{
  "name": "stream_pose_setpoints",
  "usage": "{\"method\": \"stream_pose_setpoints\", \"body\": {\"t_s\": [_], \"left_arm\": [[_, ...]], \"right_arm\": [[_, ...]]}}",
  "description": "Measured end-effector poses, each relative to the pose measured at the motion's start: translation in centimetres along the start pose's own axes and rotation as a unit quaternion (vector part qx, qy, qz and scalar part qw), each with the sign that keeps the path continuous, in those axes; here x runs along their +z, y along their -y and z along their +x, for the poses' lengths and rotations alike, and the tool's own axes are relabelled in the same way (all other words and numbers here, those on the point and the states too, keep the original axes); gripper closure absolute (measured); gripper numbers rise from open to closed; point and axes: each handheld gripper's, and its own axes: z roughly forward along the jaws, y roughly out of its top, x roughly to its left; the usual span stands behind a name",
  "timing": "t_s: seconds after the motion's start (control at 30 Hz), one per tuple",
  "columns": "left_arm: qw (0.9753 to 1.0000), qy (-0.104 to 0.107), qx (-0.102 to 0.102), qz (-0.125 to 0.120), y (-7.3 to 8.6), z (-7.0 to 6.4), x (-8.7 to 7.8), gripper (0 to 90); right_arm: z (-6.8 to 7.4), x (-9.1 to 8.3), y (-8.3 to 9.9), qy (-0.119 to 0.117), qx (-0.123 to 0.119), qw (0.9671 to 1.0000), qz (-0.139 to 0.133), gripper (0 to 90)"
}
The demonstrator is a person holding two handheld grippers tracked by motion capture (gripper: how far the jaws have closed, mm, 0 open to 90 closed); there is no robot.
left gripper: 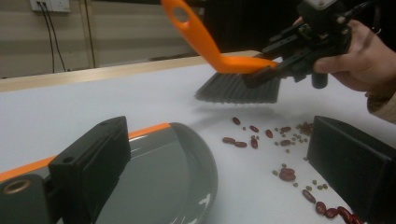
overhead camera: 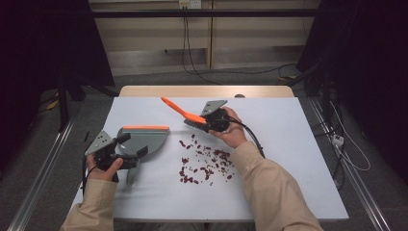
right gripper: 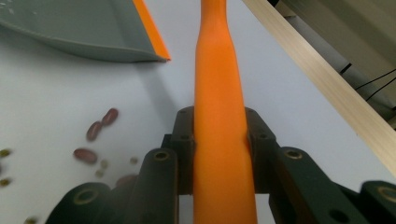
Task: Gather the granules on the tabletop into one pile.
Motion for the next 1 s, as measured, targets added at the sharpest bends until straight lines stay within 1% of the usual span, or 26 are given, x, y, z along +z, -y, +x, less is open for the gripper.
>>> {"method": "stream_pose_setpoints", "body": {"t_s": [0.03,0.07,0.1,0.13,0.17,0.2,0.3,0.43,0.6,0.63,0.73,0.87,0.97,1.0], "left_arm": [[1.0000,-0.001,-0.003,-0.001,0.0,0.0,0.0,5.9],[1.0000,-0.002,-0.003,0.000,0.1,0.1,-0.1,5.9],[1.0000,-0.002,-0.004,0.000,0.1,0.2,-0.1,5.9],[1.0000,-0.003,-0.006,-0.001,0.1,0.2,-0.2,5.9],[1.0000,-0.004,-0.004,0.000,0.1,0.4,-0.3,5.9],[1.0000,-0.005,-0.006,0.000,0.2,0.4,-0.3,5.9],[0.9999,-0.011,-0.008,0.001,0.3,0.7,-0.5,5.9],[0.9999,-0.011,-0.009,-0.004,0.2,0.8,-0.6,5.9],[0.9999,-0.012,-0.008,0.001,0.3,0.8,-0.4,6.0],[0.9999,-0.011,-0.008,0.000,0.2,0.8,-0.4,6.0],[0.9999,-0.012,-0.009,0.000,0.3,0.8,-0.4,6.0],[0.9999,-0.012,-0.008,0.001,0.2,0.7,-0.4,6.0],[0.9999,-0.013,-0.008,0.000,0.2,0.7,-0.4,6.0],[0.9999,-0.013,-0.008,0.001,0.2,0.7,-0.4,6.0]], "right_arm": [[0.1,0.6,-0.3,-0.001,-0.003,1.0000,0.003,71.2],[0.3,1.1,-0.5,-0.008,-0.012,0.9999,0.006,71.2],[0.6,1.6,-0.5,-0.013,-0.014,0.9997,0.014,71.2],[0.9,2.0,-0.5,-0.023,-0.021,0.9993,0.019,71.2],[1.2,2.2,-0.5,-0.038,-0.022,0.9990,0.012,71.1],[1.4,2.2,-0.5,-0.039,-0.029,0.9987,0.013,71.1],[1.6,1.8,-0.4,-0.055,-0.036,0.9977,0.017,70.9],[2.4,1.0,-0.2,-0.084,-0.054,0.9949,0.015,70.9],[3.5,0.0,0.1,-0.105,-0.073,0.9917,0.015,70.7],[3.6,-0.2,0.2,-0.108,-0.069,0.9916,0.013,70.8],[3.9,-0.8,0.6,-0.118,-0.070,0.9905,0.009,70.7],[4.3,-1.4,0.8,-0.129,-0.078,0.9885,0.009,70.8],[4.6,-1.8,1.0,-0.137,-0.074,0.9878,0.008,70.9],[4.6,-1.9,1.0,-0.134,-0.074,0.9881,0.006,70.9]]}}
